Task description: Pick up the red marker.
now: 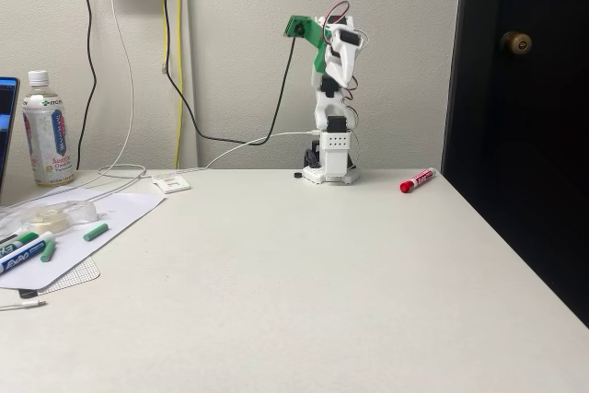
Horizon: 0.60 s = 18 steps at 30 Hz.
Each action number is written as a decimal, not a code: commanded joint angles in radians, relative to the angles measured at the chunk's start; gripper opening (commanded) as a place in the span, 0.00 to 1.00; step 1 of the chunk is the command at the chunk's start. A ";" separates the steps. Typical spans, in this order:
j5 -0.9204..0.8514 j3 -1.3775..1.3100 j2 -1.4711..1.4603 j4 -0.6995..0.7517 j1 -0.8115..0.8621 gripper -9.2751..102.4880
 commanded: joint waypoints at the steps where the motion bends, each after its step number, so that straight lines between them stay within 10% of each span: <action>1: -0.092 -0.077 -0.009 0.032 -0.025 0.08; 18: -0.575 -0.123 -0.025 0.083 -0.199 0.08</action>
